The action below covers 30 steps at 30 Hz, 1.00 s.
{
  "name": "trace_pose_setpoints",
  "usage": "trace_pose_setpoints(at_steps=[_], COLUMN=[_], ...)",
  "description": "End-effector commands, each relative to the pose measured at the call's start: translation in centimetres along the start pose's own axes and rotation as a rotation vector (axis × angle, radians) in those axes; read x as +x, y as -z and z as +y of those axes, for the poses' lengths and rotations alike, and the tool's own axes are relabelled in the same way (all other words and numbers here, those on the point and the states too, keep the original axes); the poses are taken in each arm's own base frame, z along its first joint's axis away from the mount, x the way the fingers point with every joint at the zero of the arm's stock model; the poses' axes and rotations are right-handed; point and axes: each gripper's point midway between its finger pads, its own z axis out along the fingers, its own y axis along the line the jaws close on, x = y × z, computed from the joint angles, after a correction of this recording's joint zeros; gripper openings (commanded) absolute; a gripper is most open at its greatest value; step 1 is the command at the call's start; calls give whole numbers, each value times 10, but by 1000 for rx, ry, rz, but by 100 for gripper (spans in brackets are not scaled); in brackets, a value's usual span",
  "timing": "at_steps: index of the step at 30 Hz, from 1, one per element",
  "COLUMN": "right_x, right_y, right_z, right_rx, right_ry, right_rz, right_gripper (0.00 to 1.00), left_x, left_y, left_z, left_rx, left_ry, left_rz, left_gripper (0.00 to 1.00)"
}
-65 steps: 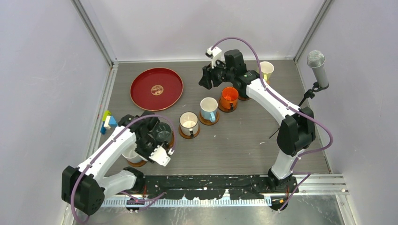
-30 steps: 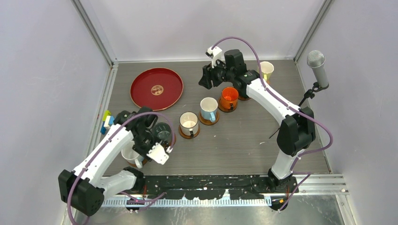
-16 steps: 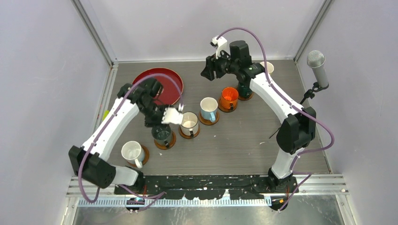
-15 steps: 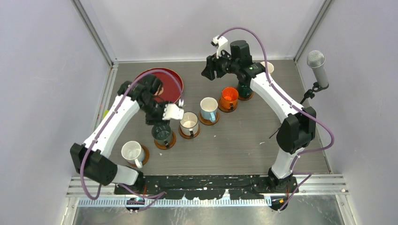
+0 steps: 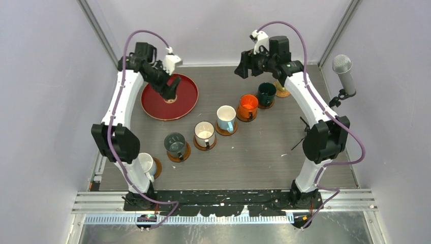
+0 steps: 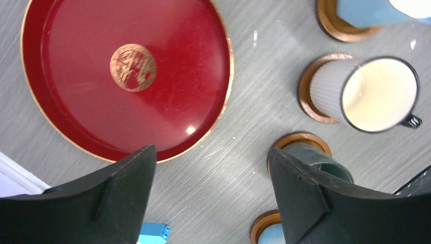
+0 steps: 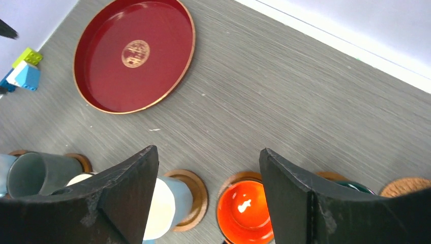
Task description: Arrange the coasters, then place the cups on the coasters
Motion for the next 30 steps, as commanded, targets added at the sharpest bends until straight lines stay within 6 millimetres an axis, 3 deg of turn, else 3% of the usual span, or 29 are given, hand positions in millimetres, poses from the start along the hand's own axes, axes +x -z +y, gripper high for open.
trace_pose_setpoints(at_steps=[1, 4, 7, 10, 14, 19, 24, 30], right_x=[-14, -1, 17, 38, 67, 90, 99, 93], right_y=[27, 38, 48, 57, 68, 83, 94, 98], right_z=[-17, -30, -40, -41, -36, -27, -26, -26], right_rx=[46, 96, 134, 156, 162, 175, 195, 199], right_ry=[-42, -66, -94, -105, -119, -136, -104, -87], right_rz=[-20, 21, 61, 96, 141, 161, 169, 153], right_gripper=[78, 77, 77, 78, 78, 78, 78, 78], left_x=[-13, 3, 25, 43, 72, 90, 101, 102], left_y=[21, 31, 38, 46, 54, 58, 58, 57], left_z=[37, 64, 76, 72, 74, 55, 42, 40], left_rx=[-81, -127, -144, -109, -201, -234, -252, -258], left_ry=[345, 489, 610, 699, 757, 775, 848, 886], left_rz=[-124, -147, -131, -123, -99, -84, -58, -62], left_gripper=[91, 96, 98, 100, 100, 100, 100, 100])
